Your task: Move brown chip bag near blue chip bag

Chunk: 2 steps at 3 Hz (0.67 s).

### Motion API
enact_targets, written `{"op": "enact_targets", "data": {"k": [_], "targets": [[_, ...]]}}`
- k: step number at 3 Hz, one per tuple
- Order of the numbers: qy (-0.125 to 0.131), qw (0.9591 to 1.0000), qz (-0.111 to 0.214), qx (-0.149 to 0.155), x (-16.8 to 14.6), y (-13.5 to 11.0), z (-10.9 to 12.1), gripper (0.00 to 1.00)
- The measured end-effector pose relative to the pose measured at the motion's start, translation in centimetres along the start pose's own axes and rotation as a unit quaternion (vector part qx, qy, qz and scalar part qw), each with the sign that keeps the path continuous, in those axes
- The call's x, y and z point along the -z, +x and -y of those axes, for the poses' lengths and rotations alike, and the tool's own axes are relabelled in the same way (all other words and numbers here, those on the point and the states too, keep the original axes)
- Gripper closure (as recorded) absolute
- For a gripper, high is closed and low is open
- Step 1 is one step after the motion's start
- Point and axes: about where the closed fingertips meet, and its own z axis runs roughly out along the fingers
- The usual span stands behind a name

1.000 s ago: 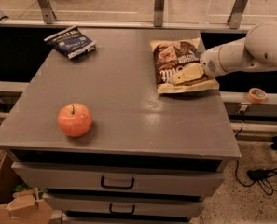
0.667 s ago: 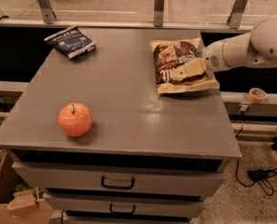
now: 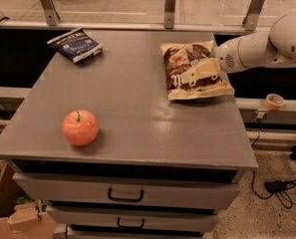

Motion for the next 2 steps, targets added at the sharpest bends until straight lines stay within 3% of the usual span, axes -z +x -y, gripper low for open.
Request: {"op": "enact_targets", "data": {"k": [1, 2], "targets": [[-0.018, 0.9997, -0.010, -0.010, -0.73, 0.66, -1.14, 0.17], [-0.027, 0.9995, -0.009, -0.013, -0.78, 0.71, -1.74, 0.41]]}}
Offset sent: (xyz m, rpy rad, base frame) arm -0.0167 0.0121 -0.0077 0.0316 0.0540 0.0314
